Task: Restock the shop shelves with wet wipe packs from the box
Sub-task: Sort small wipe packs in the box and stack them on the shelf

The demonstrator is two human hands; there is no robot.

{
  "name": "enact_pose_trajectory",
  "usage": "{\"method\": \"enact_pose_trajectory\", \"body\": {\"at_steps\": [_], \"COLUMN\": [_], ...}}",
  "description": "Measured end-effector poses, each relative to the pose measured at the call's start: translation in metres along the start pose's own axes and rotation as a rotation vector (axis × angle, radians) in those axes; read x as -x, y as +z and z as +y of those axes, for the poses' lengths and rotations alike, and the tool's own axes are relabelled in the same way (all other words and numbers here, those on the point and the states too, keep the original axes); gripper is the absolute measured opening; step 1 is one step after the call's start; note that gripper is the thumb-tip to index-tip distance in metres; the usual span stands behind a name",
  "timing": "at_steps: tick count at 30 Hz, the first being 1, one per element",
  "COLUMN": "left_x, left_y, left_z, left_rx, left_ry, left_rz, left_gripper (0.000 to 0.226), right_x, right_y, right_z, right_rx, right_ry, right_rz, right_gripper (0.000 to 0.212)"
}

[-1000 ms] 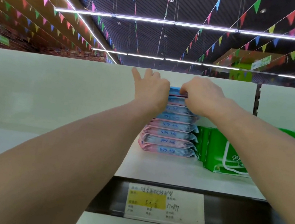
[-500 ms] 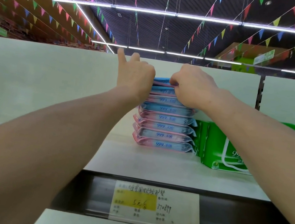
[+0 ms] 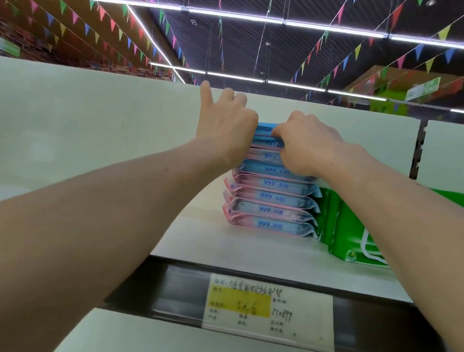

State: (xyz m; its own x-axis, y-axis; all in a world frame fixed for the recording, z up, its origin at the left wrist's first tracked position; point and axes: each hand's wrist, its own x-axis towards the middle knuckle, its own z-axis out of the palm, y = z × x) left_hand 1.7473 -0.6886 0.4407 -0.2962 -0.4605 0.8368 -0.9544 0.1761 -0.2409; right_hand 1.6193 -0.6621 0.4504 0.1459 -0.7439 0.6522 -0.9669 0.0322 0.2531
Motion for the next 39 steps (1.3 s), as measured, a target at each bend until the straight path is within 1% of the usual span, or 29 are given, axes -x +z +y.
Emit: {"method": "enact_pose_trajectory", "body": {"at_steps": [5,7,11,14,21,24,26,28,30,31,34,36,39], "left_x": [0.020,0.031,0.056,0.077,0.132,0.160,0.179,0.201,0.222,0.233,0.264,0.287,0.323], "left_y": [-0.017,-0.022,-0.037,-0.056,-0.103,-0.125,-0.142,-0.158,-0.172,-0.178,-0.192,-0.199,-0.213], "left_z": [-0.014,-0.022,-0.047,-0.067,-0.127,-0.160,-0.181,-0.197,-0.206,-0.208,-0.203,-0.194,-0.174], "left_rx": [0.057,0.074,0.074,0.065,-0.007,-0.112,-0.201,-0.292,-0.368,-0.402,-0.471,-0.529,-0.622], "left_ry": [-0.012,-0.032,-0.047,-0.057,-0.116,-0.176,-0.230,-0.297,-0.374,-0.415,-0.557,-0.636,-0.754], "left_rz": [-0.033,-0.054,-0.033,-0.018,-0.037,-0.058,-0.105,-0.169,-0.225,-0.248,-0.322,-0.386,-0.496], "left_gripper": [0.033,0.036,0.029,0.028,0.026,0.025,0.024,0.024,0.023,0.022,0.020,0.022,0.023], "right_x": [0.011,0.019,0.036,0.048,0.066,0.069,0.073,0.079,0.087,0.094,0.117,0.135,0.162], "right_y": [-0.015,-0.021,-0.037,-0.050,-0.087,-0.101,-0.109,-0.115,-0.119,-0.121,-0.123,-0.118,-0.109], "right_z": [-0.020,-0.033,-0.069,-0.100,-0.173,-0.213,-0.240,-0.266,-0.289,-0.298,-0.320,-0.329,-0.337], "right_rx": [-0.028,-0.053,-0.125,-0.200,-0.345,-0.449,-0.522,-0.587,-0.645,-0.670,-0.741,-0.786,-0.826], "right_ry": [-0.051,-0.071,-0.093,-0.105,-0.258,-0.353,-0.426,-0.510,-0.606,-0.656,-0.814,-0.913,-1.046], "right_rz": [0.015,-0.019,-0.037,-0.028,0.043,0.073,0.076,0.078,0.091,0.102,0.098,0.076,0.015], "right_gripper": [0.036,0.032,0.020,0.033,0.034,0.033,0.031,0.027,0.017,0.009,0.020,0.018,0.009]}}
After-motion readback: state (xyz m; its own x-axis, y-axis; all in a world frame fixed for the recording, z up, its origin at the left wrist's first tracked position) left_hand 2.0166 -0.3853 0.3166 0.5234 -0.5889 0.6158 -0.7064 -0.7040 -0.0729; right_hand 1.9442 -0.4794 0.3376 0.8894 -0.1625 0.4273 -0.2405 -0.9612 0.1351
